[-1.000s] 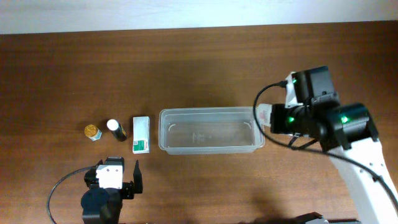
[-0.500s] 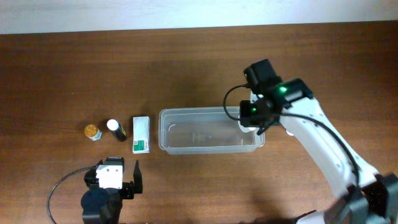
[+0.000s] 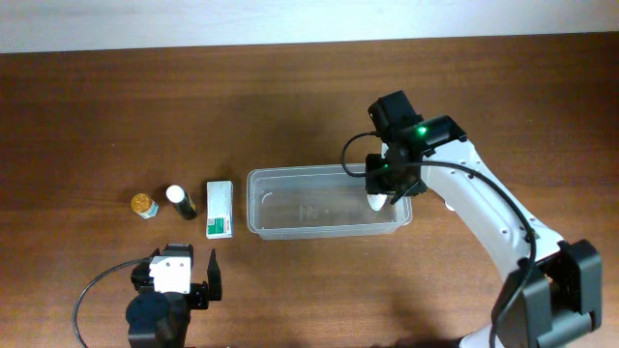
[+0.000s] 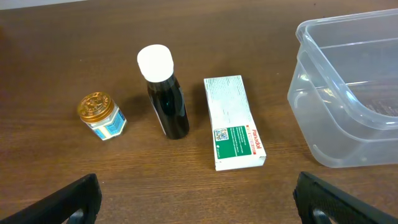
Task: Pack container
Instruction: 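Lift the white bottle and lower it into the container's right end, then move the right gripper to the orange tube and grasp it, then carry the orange tube into the container beside the white bottle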
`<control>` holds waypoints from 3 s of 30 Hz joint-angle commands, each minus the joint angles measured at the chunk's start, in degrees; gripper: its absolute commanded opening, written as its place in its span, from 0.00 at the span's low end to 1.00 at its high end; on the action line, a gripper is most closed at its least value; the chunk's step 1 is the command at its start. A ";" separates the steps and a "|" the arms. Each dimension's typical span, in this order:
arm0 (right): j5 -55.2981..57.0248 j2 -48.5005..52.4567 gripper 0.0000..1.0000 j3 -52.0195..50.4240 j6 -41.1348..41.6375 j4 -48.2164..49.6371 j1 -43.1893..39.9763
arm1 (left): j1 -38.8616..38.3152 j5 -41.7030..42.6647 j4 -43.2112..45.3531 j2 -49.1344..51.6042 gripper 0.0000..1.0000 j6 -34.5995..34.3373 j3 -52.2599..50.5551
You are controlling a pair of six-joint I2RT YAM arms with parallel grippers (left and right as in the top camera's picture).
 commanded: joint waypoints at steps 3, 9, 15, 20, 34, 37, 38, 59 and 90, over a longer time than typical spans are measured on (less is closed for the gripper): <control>1.03 -11.17 0.54 1.84 0.59 -0.87 -1.31 | 0.35 0.83 0.13 -0.39 1.00 0.52 -0.15; 6.82 -21.09 0.62 1.81 0.57 -6.08 -11.02 | 0.35 0.83 0.13 -0.39 1.00 0.52 -0.15; 6.97 -19.87 0.63 -0.17 0.33 -8.44 -21.35 | 0.35 0.83 0.13 -0.39 1.00 0.52 -0.15; 6.40 -14.47 0.62 -2.29 0.33 -7.89 -23.71 | 0.35 0.83 0.13 -0.39 1.00 0.52 -0.15; 7.52 -2.97 0.54 -2.60 0.35 -3.04 -24.39 | 0.35 0.83 0.13 -0.39 1.00 0.52 -0.15; 7.50 -2.73 0.54 -2.93 0.35 -2.82 -25.94 | 0.35 0.83 0.13 -0.39 1.00 0.52 -0.15; 7.45 -2.73 0.53 -3.06 0.37 -2.80 -26.51 | 0.35 0.83 0.13 -0.39 1.00 0.52 -0.15; 1.75 -0.17 0.23 -3.48 -2.89 -1.60 -28.48 | 0.35 0.83 0.13 -0.39 1.00 0.52 -0.15; -2.67 -23.02 0.16 14.62 -4.98 -26.73 -3.15 | 0.35 0.83 0.13 -0.39 1.00 0.52 -0.15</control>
